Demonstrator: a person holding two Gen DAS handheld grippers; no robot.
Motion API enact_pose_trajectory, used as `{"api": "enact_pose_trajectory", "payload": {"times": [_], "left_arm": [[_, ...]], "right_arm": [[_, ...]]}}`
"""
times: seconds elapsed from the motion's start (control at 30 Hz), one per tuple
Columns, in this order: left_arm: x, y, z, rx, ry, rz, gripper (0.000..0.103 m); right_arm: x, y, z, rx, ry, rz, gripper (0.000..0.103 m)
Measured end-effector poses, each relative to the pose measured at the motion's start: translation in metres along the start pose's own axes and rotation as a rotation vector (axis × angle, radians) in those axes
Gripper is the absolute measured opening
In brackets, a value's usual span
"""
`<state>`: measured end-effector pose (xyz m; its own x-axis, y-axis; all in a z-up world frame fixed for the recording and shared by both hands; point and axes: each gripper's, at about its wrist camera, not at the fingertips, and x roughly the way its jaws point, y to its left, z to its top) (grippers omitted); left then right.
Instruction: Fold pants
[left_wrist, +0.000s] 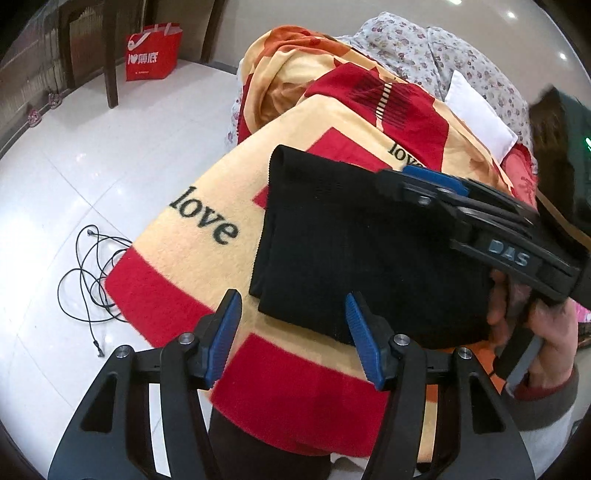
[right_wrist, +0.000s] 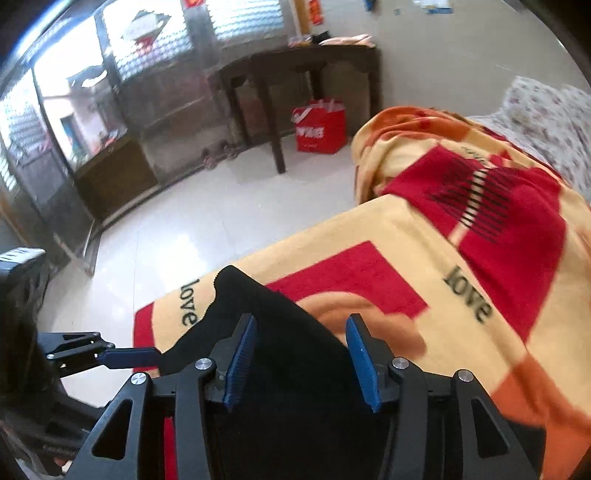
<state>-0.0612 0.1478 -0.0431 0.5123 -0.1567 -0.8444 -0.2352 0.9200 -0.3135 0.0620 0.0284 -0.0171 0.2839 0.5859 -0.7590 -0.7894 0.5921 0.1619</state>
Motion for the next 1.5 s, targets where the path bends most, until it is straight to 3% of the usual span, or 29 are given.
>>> {"api": "enact_pose_trajectory", "payload": {"times": [0.1, 0.2, 0.4, 0.5, 0.57, 0.63, 0.67, 0.7, 0.8, 0.83, 0.97, 1.13, 1.23, 1.3, 1.4, 1.5], "left_arm": [[0.006, 0.003, 0.003, -0.018, -0.009, 0.003, 0.073], [0.01, 0.006, 0.009, -0.039, -0.025, -0.02, 0.078], [0.023, -0.01, 0.017, 0.051, -0.056, 0.015, 0.087], [0.026, -0.017, 0.017, 0.105, -0.067, 0.021, 0.087], [0.027, -0.022, 0.017, 0.14, -0.064, -0.002, 0.069], [0.024, -0.024, 0.019, 0.137, -0.057, -0.025, 0.044], [0.019, -0.027, 0.021, 0.141, -0.066, -0.034, 0.04], [0.015, -0.029, 0.023, 0.144, -0.078, -0.035, 0.027], [-0.003, -0.044, 0.028, 0.171, -0.122, -0.075, 0.016], [-0.013, -0.054, 0.028, 0.199, -0.14, -0.113, 0.015], [-0.034, -0.109, 0.024, 0.329, -0.205, -0.173, 0.014], [-0.024, -0.164, 0.014, 0.427, -0.193, -0.24, 0.014], [-0.02, -0.175, 0.009, 0.439, -0.197, -0.215, 0.014], [-0.019, -0.177, 0.013, 0.417, -0.158, -0.251, 0.014], [-0.018, -0.192, 0.011, 0.453, -0.166, -0.236, 0.014], [-0.011, -0.206, 0.002, 0.488, -0.159, -0.231, 0.014]], "right_arm": [[0.02, -0.001, 0.006, -0.031, 0.047, 0.029, 0.049], [0.036, -0.001, 0.012, -0.045, 0.068, 0.063, 0.051], [0.054, -0.014, 0.012, 0.015, 0.062, 0.17, 0.052], [0.054, -0.02, 0.009, 0.05, 0.036, 0.202, 0.042], [0.05, -0.019, 0.007, 0.059, 0.012, 0.202, 0.036], [0.045, -0.02, 0.005, 0.074, -0.008, 0.213, 0.031], [0.04, -0.022, 0.004, 0.093, -0.024, 0.223, 0.027], [0.035, -0.025, 0.003, 0.117, -0.042, 0.238, 0.025], [0.007, -0.033, 0.001, 0.178, -0.114, 0.263, 0.018], [-0.005, -0.037, 0.0, 0.192, -0.142, 0.261, 0.013], [-0.079, -0.06, -0.018, 0.284, -0.293, 0.227, 0.013], [-0.147, -0.092, -0.058, 0.384, -0.378, 0.072, 0.014], [-0.162, -0.102, -0.08, 0.42, -0.376, 0.026, 0.016], [-0.163, -0.107, -0.089, 0.443, -0.371, 0.01, 0.017], [-0.164, -0.121, -0.102, 0.519, -0.358, -0.01, 0.018], [-0.175, -0.132, -0.113, 0.583, -0.386, 0.002, 0.034]]}}
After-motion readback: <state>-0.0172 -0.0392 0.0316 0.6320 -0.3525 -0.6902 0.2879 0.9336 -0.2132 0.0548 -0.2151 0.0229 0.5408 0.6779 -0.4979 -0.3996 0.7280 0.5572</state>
